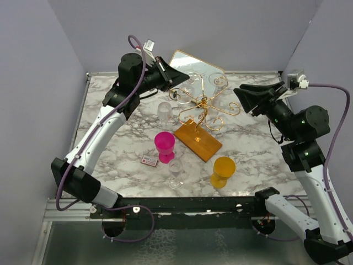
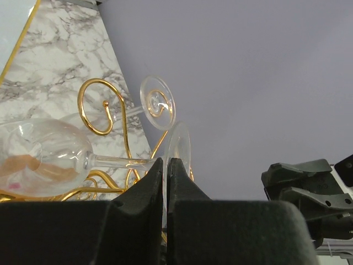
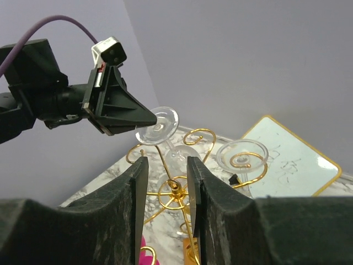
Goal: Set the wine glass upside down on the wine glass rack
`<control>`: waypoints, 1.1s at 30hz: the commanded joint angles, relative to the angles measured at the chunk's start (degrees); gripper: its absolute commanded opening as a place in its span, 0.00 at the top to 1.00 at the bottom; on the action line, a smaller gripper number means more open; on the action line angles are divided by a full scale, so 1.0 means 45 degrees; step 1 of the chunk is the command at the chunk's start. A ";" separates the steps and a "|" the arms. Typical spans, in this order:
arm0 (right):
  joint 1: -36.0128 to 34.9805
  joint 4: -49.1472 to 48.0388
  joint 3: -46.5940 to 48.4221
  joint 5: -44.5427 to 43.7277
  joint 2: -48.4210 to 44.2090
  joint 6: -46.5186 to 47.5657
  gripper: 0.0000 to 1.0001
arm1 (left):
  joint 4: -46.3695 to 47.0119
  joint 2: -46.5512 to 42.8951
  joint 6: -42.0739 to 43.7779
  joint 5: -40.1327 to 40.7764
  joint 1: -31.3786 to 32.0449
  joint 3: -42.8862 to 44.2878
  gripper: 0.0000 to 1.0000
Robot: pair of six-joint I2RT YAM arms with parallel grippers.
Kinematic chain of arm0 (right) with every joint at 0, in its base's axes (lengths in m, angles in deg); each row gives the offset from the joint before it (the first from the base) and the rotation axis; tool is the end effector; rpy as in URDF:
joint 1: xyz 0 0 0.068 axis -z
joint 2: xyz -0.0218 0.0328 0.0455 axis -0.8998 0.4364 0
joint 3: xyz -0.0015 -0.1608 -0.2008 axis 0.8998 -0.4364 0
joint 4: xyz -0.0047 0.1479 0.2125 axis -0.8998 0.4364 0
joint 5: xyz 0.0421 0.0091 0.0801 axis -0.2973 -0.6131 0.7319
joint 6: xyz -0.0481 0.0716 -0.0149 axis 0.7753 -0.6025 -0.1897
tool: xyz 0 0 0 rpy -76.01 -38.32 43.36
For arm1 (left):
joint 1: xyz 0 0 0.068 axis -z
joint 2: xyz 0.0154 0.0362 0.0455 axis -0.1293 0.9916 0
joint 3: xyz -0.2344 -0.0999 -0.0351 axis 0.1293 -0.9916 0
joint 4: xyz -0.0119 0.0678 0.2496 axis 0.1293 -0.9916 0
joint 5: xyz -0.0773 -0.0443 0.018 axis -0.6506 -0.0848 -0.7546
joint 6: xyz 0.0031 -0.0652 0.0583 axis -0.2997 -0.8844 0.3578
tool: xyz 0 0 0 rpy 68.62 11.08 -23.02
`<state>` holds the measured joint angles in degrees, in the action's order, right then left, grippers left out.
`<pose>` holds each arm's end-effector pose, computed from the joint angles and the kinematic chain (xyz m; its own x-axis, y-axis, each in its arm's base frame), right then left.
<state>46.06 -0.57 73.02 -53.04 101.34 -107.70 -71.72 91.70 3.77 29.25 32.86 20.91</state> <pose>0.1904 0.0910 0.4589 0.0197 0.3482 -0.9372 -0.6640 0.7054 0.2481 0.3180 -0.1912 0.4360 -0.7318 -0.5178 -0.4431 0.3261 0.3049 -0.8948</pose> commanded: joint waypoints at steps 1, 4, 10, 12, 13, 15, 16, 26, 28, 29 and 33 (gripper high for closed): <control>-0.0101 0.0918 -0.0114 -0.1215 -0.0361 -0.0540 0.66 | 0.1043 0.0321 -0.0372 -0.0479 0.0166 0.0113 1.00; -0.0107 0.1175 -0.0150 -0.1378 -0.0417 -0.0600 0.67 | 0.1232 0.0643 -0.0463 -0.0524 0.0290 0.0300 1.00; -0.0107 0.2073 -0.0120 -0.1998 -0.0505 -0.1111 0.67 | 0.1622 0.1373 -0.0637 -0.0599 0.0477 0.0994 1.00; -0.0107 0.2445 -0.0114 -0.1994 -0.0508 -0.1177 0.67 | 0.1697 0.1599 -0.0702 -0.0632 0.0510 0.1252 1.00; -0.0107 0.2620 -0.0140 -0.1986 -0.0534 -0.1188 0.67 | 0.1724 0.1718 -0.0756 -0.0637 0.0519 0.1331 1.00; -0.0107 0.2933 -0.0242 -0.2003 -0.0627 -0.1236 0.67 | 0.1808 0.1910 -0.0786 -0.0597 0.0521 0.1559 1.00; -0.0107 0.2983 -0.0308 -0.2004 -0.0690 -0.1241 0.67 | 0.1818 0.2018 -0.0783 -0.0574 0.0521 0.1675 1.00; -0.0107 0.3004 -0.0709 -0.2278 -0.1296 -0.1353 0.67 | 0.1026 0.2781 0.0035 0.0470 0.0485 0.2763 1.00; -0.0107 0.3123 -0.0671 -0.2308 -0.1343 -0.1345 0.67 | 0.1018 0.2834 0.0049 0.0544 0.0436 0.2721 1.00; -0.0107 0.3158 -0.0625 -0.2274 -0.1339 -0.1314 0.67 | 0.1014 0.2830 0.0081 0.0565 0.0410 0.2716 1.00; -0.0106 0.3288 -0.0602 -0.2065 -0.1339 -0.1344 0.67 | 0.0934 0.2806 0.0177 0.0692 0.0189 0.2623 1.00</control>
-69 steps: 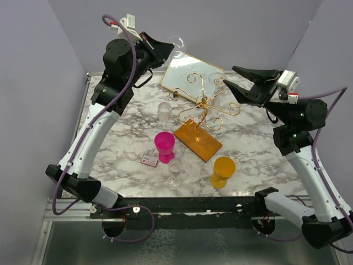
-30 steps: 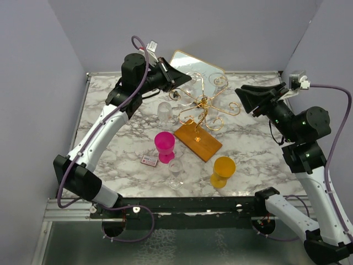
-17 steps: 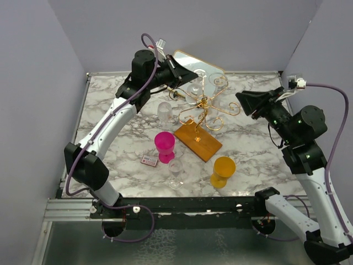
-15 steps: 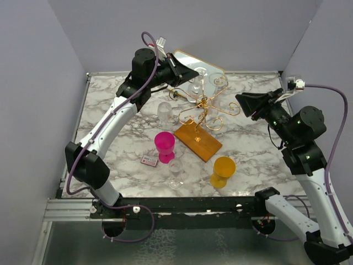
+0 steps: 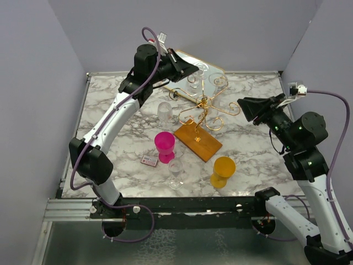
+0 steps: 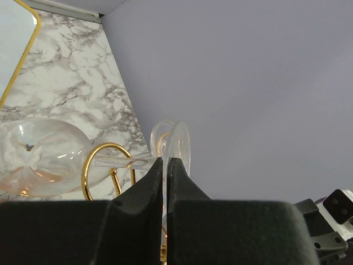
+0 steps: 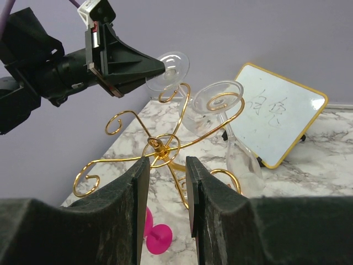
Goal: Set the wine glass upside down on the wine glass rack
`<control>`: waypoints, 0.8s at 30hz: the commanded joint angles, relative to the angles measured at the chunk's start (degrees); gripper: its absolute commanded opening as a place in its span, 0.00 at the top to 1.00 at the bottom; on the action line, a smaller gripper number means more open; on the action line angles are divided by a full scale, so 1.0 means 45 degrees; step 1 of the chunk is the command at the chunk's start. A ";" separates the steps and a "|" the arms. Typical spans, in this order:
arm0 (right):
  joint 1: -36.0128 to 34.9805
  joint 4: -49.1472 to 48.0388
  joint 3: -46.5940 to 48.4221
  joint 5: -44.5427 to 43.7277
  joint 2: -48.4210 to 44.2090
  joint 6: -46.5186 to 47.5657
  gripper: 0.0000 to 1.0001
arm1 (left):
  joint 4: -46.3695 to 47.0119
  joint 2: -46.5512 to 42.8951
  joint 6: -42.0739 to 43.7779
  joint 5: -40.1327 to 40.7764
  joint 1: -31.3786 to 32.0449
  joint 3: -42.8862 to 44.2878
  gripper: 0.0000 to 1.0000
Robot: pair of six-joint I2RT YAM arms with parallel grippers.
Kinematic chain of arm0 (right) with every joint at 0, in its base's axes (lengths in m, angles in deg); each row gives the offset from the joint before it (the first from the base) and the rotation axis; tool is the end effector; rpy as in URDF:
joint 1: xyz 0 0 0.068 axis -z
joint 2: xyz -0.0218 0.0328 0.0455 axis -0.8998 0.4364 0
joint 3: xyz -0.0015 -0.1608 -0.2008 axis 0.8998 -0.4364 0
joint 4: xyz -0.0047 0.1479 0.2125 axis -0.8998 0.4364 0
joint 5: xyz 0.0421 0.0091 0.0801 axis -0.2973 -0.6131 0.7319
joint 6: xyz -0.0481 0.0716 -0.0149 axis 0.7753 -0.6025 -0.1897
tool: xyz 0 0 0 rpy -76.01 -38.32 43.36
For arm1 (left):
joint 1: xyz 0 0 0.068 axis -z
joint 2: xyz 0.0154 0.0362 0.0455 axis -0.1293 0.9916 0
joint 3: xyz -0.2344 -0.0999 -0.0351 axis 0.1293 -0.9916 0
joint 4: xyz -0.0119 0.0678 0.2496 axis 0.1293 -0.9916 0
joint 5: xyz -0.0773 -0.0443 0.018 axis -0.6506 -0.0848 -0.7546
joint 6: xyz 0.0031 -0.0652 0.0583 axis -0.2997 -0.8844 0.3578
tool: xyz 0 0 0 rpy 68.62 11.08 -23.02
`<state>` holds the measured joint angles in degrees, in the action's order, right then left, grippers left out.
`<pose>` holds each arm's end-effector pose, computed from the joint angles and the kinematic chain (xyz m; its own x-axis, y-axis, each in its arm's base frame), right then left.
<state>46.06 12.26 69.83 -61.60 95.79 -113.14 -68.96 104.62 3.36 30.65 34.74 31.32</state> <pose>0.1804 0.0761 0.4244 -0.1486 0.3986 -0.9050 -0.4879 0.7665 0.4177 0.3658 -0.2276 0.4262 -0.7365 -0.5140 -0.4397 0.3274 0.2978 -0.8967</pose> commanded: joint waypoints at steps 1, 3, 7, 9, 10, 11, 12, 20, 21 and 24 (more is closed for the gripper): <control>-0.0107 0.0486 0.0107 -0.0118 -0.0095 -0.0158 0.67 | 0.0326 -0.0110 0.0262 0.0394 -0.0307 0.0248 1.00; -0.0107 0.0599 0.0089 -0.0069 -0.0086 -0.0233 0.67 | 0.0325 -0.0234 0.0278 0.0380 -0.0443 0.0090 1.00; -0.0107 0.1346 0.0277 -0.0140 0.0067 -0.0348 0.67 | 0.0347 -0.0685 0.0281 0.0371 -0.0691 -0.0428 1.00; -0.0102 0.1762 0.0391 -0.0173 0.0161 -0.0384 0.67 | 0.0396 -0.0848 0.0210 0.0278 -0.0766 -0.0721 1.00; -0.0105 0.1914 0.0414 -0.0202 0.0168 -0.0384 0.67 | 0.0466 -0.0924 0.0167 0.0203 -0.0792 -0.0882 1.00; -0.0107 0.2041 0.0419 -0.0225 0.0142 -0.0401 0.67 | 0.0490 -0.1004 0.0144 0.0143 -0.0810 -0.1020 1.00; -0.0097 0.2127 0.0388 -0.0260 0.0102 -0.0411 0.68 | 0.0529 -0.1087 0.0119 0.0098 -0.0814 -0.1171 1.00; -0.0106 0.2841 0.0321 -0.0779 -0.0220 -0.0912 0.68 | 0.0113 -0.1686 0.0462 0.0061 -0.0872 -0.1662 1.00; -0.0107 0.3041 0.0381 -0.0842 -0.0178 -0.0978 0.68 | -0.0043 -0.1675 0.0577 0.0047 -0.0891 -0.1625 1.00; -0.0107 0.3517 0.0530 -0.0867 -0.0049 -0.1087 0.68 | -0.0531 -0.1609 0.0903 -0.0020 -0.0903 -0.1437 0.96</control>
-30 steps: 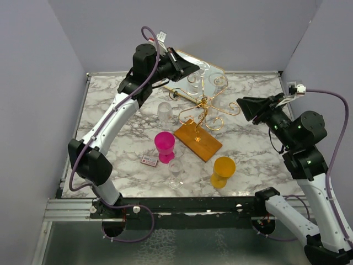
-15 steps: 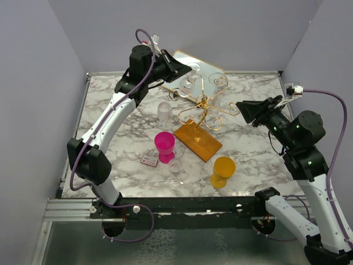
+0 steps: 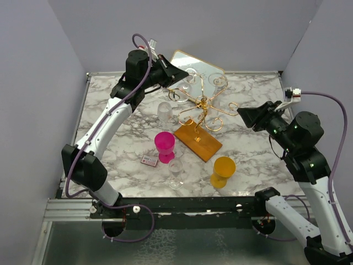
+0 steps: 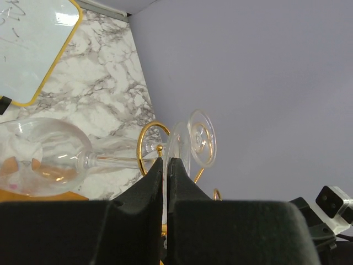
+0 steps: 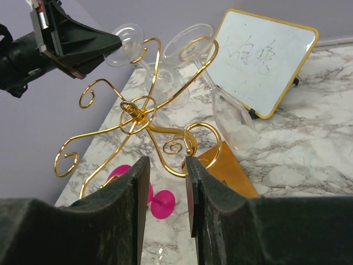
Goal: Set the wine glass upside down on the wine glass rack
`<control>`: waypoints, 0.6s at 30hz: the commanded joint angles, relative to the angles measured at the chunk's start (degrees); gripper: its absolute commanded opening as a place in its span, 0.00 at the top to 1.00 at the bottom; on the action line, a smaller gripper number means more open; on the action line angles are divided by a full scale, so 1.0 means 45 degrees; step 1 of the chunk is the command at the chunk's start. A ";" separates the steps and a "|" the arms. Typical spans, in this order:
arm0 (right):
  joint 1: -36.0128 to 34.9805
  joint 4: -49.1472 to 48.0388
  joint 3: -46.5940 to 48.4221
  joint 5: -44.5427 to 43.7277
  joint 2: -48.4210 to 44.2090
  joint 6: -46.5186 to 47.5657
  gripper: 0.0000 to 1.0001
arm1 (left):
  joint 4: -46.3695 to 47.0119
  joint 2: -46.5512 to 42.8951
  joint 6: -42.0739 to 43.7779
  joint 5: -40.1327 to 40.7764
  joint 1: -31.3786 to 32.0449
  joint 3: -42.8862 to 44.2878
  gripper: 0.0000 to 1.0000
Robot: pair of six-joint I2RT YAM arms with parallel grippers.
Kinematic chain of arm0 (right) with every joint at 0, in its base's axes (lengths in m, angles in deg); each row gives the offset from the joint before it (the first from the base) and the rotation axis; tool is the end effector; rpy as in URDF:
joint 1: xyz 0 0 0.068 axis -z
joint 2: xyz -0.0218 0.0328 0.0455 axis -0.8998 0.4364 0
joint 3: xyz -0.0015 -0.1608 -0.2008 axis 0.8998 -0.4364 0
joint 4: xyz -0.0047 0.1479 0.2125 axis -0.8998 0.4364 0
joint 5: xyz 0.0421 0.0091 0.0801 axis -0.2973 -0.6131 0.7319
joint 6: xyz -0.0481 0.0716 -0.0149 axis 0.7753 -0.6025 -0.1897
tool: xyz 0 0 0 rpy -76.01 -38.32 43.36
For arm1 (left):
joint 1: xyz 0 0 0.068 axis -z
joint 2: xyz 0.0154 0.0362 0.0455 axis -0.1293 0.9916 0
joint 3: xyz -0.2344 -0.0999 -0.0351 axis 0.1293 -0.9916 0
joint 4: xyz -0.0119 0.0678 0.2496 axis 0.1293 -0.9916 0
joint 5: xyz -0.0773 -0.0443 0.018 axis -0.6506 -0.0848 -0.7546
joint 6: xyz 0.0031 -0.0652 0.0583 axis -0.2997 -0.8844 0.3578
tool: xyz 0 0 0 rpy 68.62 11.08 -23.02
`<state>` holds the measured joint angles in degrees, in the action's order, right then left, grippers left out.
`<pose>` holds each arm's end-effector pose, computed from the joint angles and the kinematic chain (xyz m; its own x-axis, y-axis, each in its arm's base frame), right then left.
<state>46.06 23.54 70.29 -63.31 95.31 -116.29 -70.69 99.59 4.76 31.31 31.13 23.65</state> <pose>0.1779 0.0729 0.3993 -0.3125 0.3983 -0.8624 -0.3732 0.7833 0.4971 0.3621 -0.1957 0.4057 -0.7196 -0.5454 -0.4297 0.2593 0.3630 -0.8950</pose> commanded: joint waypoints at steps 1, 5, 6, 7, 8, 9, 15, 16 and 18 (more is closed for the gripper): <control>-0.0102 0.1117 0.0451 -0.0498 0.0077 -0.0403 0.68 | -0.0291 -0.0446 0.0653 -0.0177 -0.0110 0.0325 0.94; -0.0107 0.1537 0.0435 -0.0940 -0.0094 -0.0642 0.68 | -0.0707 -0.0353 0.1011 -0.0130 -0.0121 0.0496 0.76; -0.0107 0.1612 0.0418 -0.1043 -0.0156 -0.0696 0.68 | -0.0930 -0.0302 0.1155 -0.0051 -0.0127 0.0608 0.74; -0.0107 0.1658 0.0389 -0.1098 -0.0235 -0.0727 0.68 | -0.1143 -0.0269 0.1326 0.0049 -0.0130 0.0722 0.73; -0.0107 0.1708 0.0368 -0.1134 -0.0284 -0.0780 0.68 | -0.1309 -0.0235 0.1480 0.0103 -0.0141 0.0822 0.72; -0.0107 0.1761 0.0358 -0.1172 -0.0332 -0.0867 0.68 | -0.1432 -0.0209 0.1582 0.0147 -0.0149 0.0910 0.71; -0.0097 0.2372 0.0409 -0.1441 -0.0374 -0.1343 0.68 | -0.2018 -0.0315 0.2355 0.0371 -0.0273 0.1323 0.62; -0.0103 0.2520 0.0447 -0.1457 -0.0362 -0.1379 0.68 | -0.2192 -0.0395 0.2590 0.0444 -0.0312 0.1402 0.59; -0.0104 0.2651 0.0486 -0.1336 -0.0336 -0.1368 0.68 | -0.2555 -0.0592 0.3104 0.0635 -0.0423 0.1493 0.46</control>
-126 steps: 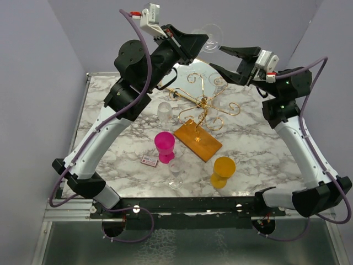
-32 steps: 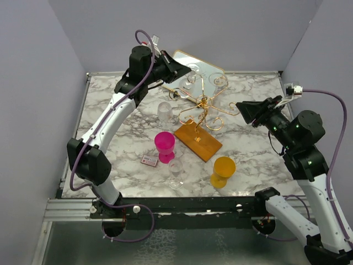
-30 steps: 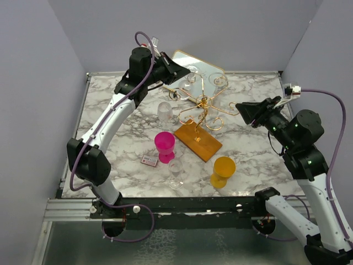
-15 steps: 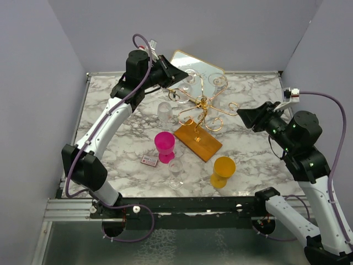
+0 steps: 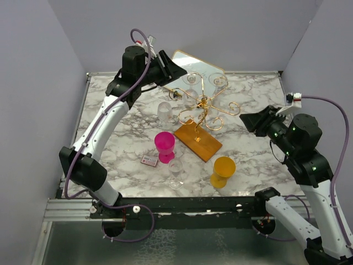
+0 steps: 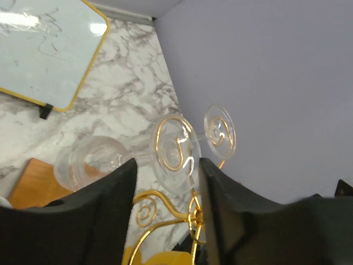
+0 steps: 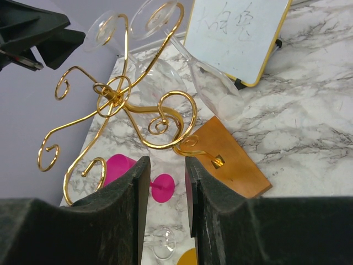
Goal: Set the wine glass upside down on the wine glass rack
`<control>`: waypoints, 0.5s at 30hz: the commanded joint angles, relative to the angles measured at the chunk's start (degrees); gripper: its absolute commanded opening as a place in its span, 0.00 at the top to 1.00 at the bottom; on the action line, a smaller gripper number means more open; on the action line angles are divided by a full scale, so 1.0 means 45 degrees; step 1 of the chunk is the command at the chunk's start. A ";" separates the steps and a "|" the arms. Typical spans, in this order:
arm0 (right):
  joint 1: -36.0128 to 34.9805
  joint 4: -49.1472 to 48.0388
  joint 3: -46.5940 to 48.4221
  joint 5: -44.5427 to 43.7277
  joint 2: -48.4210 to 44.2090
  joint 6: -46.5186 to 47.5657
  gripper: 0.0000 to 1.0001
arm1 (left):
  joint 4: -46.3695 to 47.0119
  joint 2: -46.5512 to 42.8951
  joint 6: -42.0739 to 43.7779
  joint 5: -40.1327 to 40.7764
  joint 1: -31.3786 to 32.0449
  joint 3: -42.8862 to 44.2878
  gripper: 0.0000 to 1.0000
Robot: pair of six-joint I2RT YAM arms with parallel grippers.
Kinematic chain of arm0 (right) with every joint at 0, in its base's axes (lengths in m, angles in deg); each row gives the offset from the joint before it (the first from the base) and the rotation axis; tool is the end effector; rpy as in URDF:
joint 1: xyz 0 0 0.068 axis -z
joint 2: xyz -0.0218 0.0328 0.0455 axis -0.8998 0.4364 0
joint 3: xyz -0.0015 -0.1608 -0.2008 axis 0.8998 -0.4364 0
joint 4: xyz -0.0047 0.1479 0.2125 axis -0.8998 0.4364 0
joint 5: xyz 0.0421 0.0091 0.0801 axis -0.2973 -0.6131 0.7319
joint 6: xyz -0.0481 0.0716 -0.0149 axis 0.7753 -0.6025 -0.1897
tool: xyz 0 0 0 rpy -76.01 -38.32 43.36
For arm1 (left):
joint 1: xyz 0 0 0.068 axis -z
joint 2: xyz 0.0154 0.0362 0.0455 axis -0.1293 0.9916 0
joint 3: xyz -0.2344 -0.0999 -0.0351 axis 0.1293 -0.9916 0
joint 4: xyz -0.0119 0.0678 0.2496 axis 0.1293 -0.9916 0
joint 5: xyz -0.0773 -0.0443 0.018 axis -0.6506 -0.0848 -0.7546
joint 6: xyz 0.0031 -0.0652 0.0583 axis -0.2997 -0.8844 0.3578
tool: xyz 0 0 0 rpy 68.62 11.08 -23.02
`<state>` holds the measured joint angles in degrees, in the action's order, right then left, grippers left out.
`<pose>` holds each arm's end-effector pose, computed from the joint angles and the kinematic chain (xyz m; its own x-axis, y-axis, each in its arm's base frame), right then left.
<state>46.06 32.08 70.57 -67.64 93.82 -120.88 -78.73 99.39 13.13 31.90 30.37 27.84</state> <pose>0.1697 0.0641 0.3830 -0.3956 0.4484 -0.8015 -0.2281 0.7974 0.5587 0.3580 -0.1872 0.4149 -0.6941 -0.4883 -0.5289 0.3028 0.4685 -0.8300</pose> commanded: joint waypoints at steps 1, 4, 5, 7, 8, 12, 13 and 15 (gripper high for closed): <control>-0.0106 0.0831 0.0471 -0.0270 0.0041 -0.0328 0.68 | -0.0938 -0.0753 0.1529 0.0670 -0.0317 0.0564 0.41; -0.0107 0.1174 0.0745 -0.0064 0.0343 -0.0313 0.68 | -0.1605 -0.1342 0.2592 0.1378 -0.0547 0.0422 0.33; -0.0107 0.1319 0.0858 -0.0051 0.0465 -0.0306 0.68 | -0.1829 -0.1569 0.2954 0.1607 -0.0647 0.0293 0.32; -0.0107 0.1474 0.1059 0.0031 0.0645 -0.0277 0.68 | -0.2182 -0.2040 0.3588 0.1953 -0.0841 -0.0087 0.29; -0.0107 0.1498 0.1146 0.0039 0.0704 -0.0253 0.68 | -0.2385 -0.2245 0.3887 0.2099 -0.0950 -0.0301 0.29; -0.0107 0.1613 0.1252 -0.0472 0.0763 -0.0323 0.70 | -0.3748 -0.2529 0.4867 0.3045 -0.1370 -0.0857 0.30; -0.0107 0.1562 0.1251 -0.0588 0.0745 -0.0325 0.71 | -0.4063 -0.2513 0.5082 0.3115 -0.1467 -0.1015 0.30; -0.0107 0.1399 0.1251 -0.0671 0.0729 -0.0198 0.72 | -0.4508 -0.2410 0.5466 0.3057 -0.1555 -0.1317 0.31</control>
<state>46.06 38.07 74.70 -68.25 97.52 -121.71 -91.19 87.81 30.83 41.78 24.62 25.13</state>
